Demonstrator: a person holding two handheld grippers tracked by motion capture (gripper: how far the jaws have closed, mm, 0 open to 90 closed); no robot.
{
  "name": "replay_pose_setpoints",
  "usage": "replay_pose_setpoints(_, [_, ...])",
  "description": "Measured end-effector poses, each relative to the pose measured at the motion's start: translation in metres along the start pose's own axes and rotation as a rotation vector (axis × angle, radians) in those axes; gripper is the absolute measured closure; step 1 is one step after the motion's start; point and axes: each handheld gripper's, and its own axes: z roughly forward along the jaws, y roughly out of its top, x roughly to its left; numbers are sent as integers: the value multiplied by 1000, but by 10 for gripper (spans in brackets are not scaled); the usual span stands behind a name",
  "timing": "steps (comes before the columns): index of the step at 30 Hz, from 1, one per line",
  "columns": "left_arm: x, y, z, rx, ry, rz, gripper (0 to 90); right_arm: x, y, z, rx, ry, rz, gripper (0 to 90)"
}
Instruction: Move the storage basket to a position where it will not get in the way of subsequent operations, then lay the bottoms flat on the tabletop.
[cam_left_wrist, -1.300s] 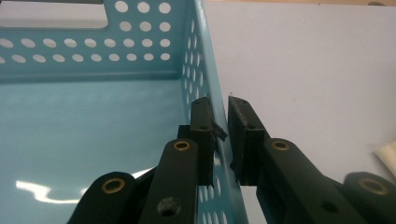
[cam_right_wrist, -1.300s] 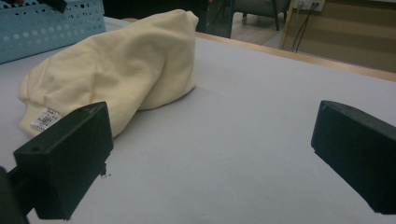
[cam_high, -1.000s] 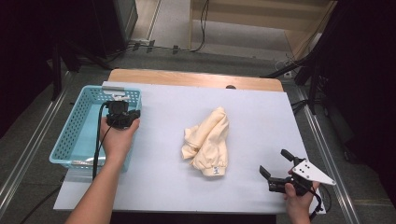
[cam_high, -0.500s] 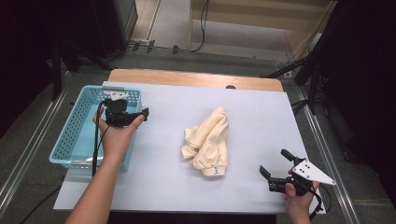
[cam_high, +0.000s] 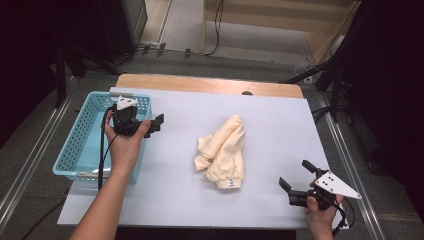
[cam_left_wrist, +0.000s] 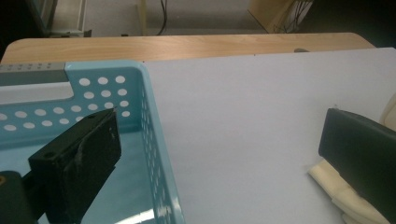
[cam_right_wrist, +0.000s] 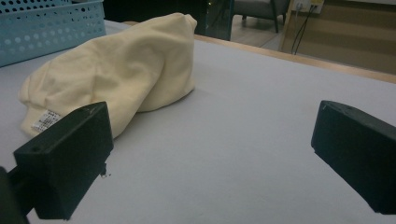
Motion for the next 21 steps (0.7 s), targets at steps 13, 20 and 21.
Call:
replay_pose_setpoints(13, [-26, 8, -12, -49, -86, 53, 0, 1, 0, 1, 0, 0, -2, 0])
replay_pose_setpoints(20, [-38, 8, -16, -70, -126, 75, 0, 1, 0, 1, -1, 1, -3, 0])
replay_pose_setpoints(21, [-40, 8, -16, -69, -132, 77, 0, 1, 1, 1, 1, 1, -2, 0])
